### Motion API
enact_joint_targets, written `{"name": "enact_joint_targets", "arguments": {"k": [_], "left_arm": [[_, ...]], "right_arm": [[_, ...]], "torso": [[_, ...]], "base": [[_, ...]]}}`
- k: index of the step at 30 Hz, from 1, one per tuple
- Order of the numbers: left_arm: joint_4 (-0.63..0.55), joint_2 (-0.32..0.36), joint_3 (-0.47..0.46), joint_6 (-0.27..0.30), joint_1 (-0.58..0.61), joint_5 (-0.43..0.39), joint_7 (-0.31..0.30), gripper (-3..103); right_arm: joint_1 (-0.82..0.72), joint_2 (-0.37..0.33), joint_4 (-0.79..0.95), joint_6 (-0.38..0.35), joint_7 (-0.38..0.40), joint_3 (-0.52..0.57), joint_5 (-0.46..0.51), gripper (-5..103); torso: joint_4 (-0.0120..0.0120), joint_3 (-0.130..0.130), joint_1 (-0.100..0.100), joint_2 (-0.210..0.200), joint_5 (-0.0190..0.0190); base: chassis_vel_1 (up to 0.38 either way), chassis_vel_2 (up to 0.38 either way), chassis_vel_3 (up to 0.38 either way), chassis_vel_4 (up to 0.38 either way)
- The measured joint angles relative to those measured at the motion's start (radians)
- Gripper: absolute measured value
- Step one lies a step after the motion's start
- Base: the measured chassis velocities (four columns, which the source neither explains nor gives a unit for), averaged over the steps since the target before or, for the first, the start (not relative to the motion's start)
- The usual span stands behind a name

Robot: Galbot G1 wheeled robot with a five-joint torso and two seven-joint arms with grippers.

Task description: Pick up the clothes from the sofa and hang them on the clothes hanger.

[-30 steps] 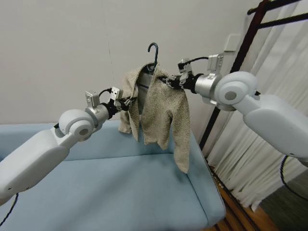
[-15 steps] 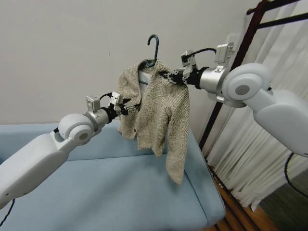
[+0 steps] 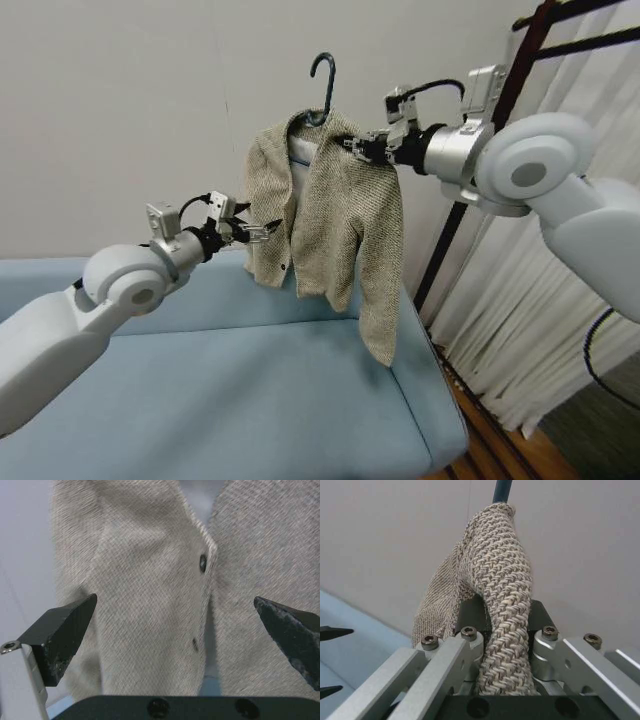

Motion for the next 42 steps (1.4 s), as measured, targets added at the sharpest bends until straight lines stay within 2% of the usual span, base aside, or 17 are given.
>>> {"name": "enact_joint_targets", "arguments": {"k": [1,3,6,8,9,11,14,16,18,19,20,23,25,26,31,36,42], "left_arm": [[0.0,0.0,0.0,0.0,0.0,0.0,0.0,100],[-0.028,0.054,-0.054,-0.031,0.065,-0.011,-0.032,100],[-0.045,0.077,-0.09,-0.044,0.097,-0.022,-0.059,100],[-0.065,0.092,-0.132,-0.052,0.12,-0.041,-0.11,100],[-0.078,0.098,-0.149,-0.059,0.125,-0.057,-0.155,100],[-0.083,0.1,-0.156,-0.062,0.126,-0.067,-0.179,100],[-0.096,0.103,-0.216,-0.071,0.159,-0.114,-0.297,100],[-0.097,0.103,-0.237,-0.068,0.176,-0.12,-0.314,100],[-0.097,0.103,-0.352,-0.049,0.28,-0.131,-0.359,100],[-0.098,0.098,-0.406,-0.028,0.334,-0.134,-0.37,100],[-0.098,0.098,-0.406,-0.028,0.334,-0.134,-0.37,100],[-0.072,0.059,-0.451,0.005,0.388,-0.13,-0.387,100],[-0.052,0.033,-0.453,0.009,0.393,-0.116,-0.377,100],[-0.052,0.033,-0.453,0.009,0.393,-0.116,-0.377,100],[-0.035,0.004,-0.459,0.014,0.398,-0.095,-0.346,100],[-0.028,-0.014,-0.454,0.021,0.398,-0.073,-0.32,100],[-0.027,-0.036,-0.45,0.025,0.401,-0.056,-0.306,100]], "right_arm": [[0.0,0.0,0.0,0.0,0.0,0.0,0.0,10],[0.0,-0.003,0.009,-0.026,0.045,0.03,0.017,10],[0.003,-0.009,0.018,-0.045,0.067,0.049,0.026,10],[0.011,-0.017,0.026,-0.067,0.085,0.068,0.037,10],[0.016,-0.024,0.033,-0.076,0.094,0.079,0.044,10],[0.018,-0.027,0.037,-0.08,0.097,0.084,0.046,10],[0.047,-0.041,0.055,-0.111,0.165,0.104,0.105,10],[0.054,-0.042,0.056,-0.116,0.181,0.105,0.119,10],[0.081,-0.044,0.058,-0.131,0.248,0.105,0.16,10],[0.093,-0.049,0.057,-0.134,0.289,0.101,0.183,10],[0.093,-0.049,0.057,-0.134,0.289,0.101,0.183,10],[0.115,-0.099,0.053,-0.135,0.369,0.082,0.219,10],[0.118,-0.152,0.054,-0.133,0.41,0.071,0.232,10],[0.118,-0.152,0.054,-0.133,0.41,0.071,0.232,10],[0.156,-0.258,0.055,-0.124,0.467,0.026,0.245,10],[0.239,-0.313,0.041,-0.135,0.506,-0.042,0.273,10],[0.261,-0.327,0.022,-0.136,0.537,-0.066,0.294,10]], "torso": [[0.0,0.0,0.0,0.0,0.0],[0.0002,0.0,0.0,0.0,-0.0001],[0.0002,0.0,0.0,0.0,-0.0001],[-0.0001,0.0,0.0,0.0,0.0],[-0.0002,0.0,0.0,0.0,0.0002],[-0.0002,0.0,0.0,0.0,0.0003],[-0.0005,0.0,0.0,0.0,0.0004],[-0.0006,0.0,0.0,0.0,0.0003],[-0.0003,0.0,0.0,0.0,0.0],[0.0007,0.0,0.0,0.0,-0.0001],[0.0007,0.0,0.0,0.0,-0.0001],[0.001,0.0,0.0,0.0,-0.0006],[-0.0005,0.0,0.0,0.0,-0.0003],[-0.0005,0.0,0.0,0.0,-0.0003],[-0.0009,0.0,0.0,0.0,0.0008],[0.0002,0.0,0.0,0.0,-0.0001],[-0.0002,0.0,0.0,0.0,0.0004]], "base": [[0.0,0.0,0.0,0.0],[0.0,0.0,0.0,0.0],[0.0,0.0,0.0,0.0],[0.0,0.0,0.0,0.0],[0.0,0.0,0.0,0.0],[0.0,0.0,0.0,0.0],[0.0,0.0,0.0,0.0],[0.0,0.0,0.0,0.0],[0.0,0.0,0.0,0.0],[0.0,0.0,0.0,0.0],[0.0,0.0,0.0,0.0],[0.0,0.0,0.0,0.0],[0.0,0.0,0.0,0.0],[0.0,0.0,0.0,0.0],[0.0,0.0,0.0,0.0],[0.0,0.0,0.0,0.0],[0.0,0.0,0.0,0.0]]}}
